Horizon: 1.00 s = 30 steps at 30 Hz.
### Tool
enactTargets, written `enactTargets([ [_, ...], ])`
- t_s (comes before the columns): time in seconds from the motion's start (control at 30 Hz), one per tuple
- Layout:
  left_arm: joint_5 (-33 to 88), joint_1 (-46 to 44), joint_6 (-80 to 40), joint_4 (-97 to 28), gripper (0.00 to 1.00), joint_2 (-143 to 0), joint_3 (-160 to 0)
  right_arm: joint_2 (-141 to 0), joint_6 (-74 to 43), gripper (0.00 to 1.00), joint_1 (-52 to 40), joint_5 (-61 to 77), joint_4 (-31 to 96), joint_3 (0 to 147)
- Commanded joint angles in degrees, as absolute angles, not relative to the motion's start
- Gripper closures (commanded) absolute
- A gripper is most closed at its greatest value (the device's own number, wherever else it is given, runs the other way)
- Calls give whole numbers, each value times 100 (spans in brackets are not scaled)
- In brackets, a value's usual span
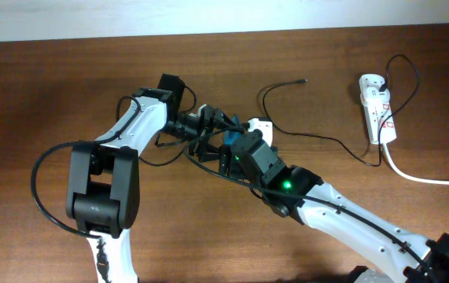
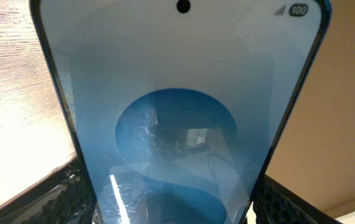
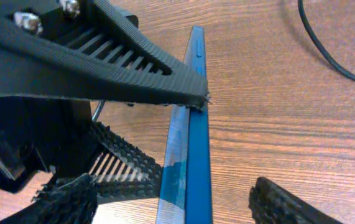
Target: Plug charger to phone and switch on socket
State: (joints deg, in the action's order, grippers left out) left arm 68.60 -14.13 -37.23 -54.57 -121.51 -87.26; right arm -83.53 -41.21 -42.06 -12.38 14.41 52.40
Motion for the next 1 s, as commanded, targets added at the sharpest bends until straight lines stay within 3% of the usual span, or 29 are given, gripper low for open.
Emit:
enactTargets([
  [0.0, 7120, -1424, -3636, -5454, 27, -12202, -8836, -8401, -4091, 27, -4237, -1251, 1402, 5332],
  [0.17, 7124, -1426, -3636, -5454, 28, -12202, -8833, -8407, -4091, 53, -4235, -1249, 1406, 5332],
  [0.43, 7159, -1424, -3636, -5454, 25, -12202, -8833, -8407, -4091, 82, -4235, -1247, 1406, 5332],
  [0.67, 7161, -1420, -3636, -5452, 18, -12202, -8833, -8405, -4091, 96, -4235, -1247, 1404, 5332],
  [0.73, 7210, -1393, -3636, -5446, 0, -12202, -8836, -8405, -4091, 96, -4209, -1251, 1406, 5332],
  [0.97, 7673, 14, -2956, -5063, 1, -11872, -8844, -7686, -4091, 96, -3581, -1208, 2005, 5332],
])
